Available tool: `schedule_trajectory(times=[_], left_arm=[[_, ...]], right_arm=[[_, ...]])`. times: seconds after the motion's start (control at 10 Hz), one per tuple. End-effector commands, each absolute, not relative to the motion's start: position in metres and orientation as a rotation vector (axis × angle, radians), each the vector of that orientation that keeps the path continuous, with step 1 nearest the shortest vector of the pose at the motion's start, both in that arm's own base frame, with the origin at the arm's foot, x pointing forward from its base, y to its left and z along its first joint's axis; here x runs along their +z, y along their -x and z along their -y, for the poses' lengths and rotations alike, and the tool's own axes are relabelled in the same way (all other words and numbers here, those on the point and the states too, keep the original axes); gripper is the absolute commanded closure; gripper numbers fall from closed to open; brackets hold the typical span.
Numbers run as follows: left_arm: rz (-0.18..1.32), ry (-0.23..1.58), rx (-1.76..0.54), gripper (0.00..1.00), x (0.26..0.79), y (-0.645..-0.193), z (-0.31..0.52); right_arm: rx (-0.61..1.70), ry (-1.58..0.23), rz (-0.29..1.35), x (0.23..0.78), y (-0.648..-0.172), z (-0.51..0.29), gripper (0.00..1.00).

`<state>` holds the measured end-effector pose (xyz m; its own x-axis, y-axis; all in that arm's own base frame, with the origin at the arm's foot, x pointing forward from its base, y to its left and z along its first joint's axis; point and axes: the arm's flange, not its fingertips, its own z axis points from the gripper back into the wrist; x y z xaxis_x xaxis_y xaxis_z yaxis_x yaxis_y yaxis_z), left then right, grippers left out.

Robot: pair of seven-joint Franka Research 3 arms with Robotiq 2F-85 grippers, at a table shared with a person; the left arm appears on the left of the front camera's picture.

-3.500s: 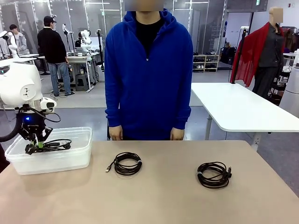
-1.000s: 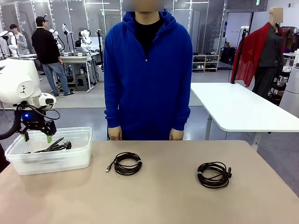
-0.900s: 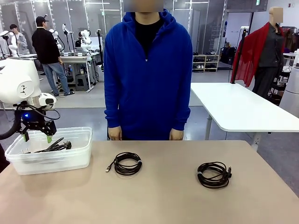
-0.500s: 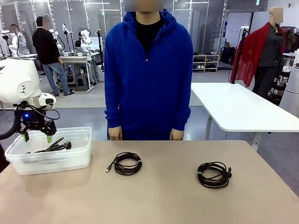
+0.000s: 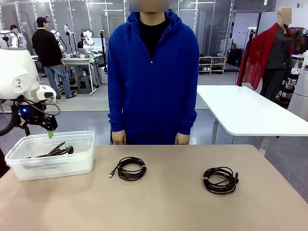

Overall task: Organize and store the cables.
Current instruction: Place the USB Extension Cable into the Organizing box.

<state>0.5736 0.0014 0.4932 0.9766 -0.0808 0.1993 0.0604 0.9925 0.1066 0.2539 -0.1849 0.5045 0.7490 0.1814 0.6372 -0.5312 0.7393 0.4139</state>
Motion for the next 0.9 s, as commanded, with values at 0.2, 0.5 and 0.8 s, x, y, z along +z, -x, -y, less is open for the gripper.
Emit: schedule_trajectory(times=[0.2, 0.5, 0.8], left_arm=[[0.361, 0.015, -0.345, 0.0, 0.551, -0.484, -0.006], [0.383, 0.122, -0.604, 0.0, 0.574, -0.415, -0.007], [0.49, 0.101, -0.595, 0.0, 0.579, -0.36, -0.011]], right_arm=[[0.431, -0.628, 0.62, 0.506, -0.254, 0.186, 0.0], [0.431, -0.628, 0.62, 0.506, -0.254, 0.186, 0.0], [0.431, -0.628, 0.62, 0.506, -0.254, 0.186, 0.0]])
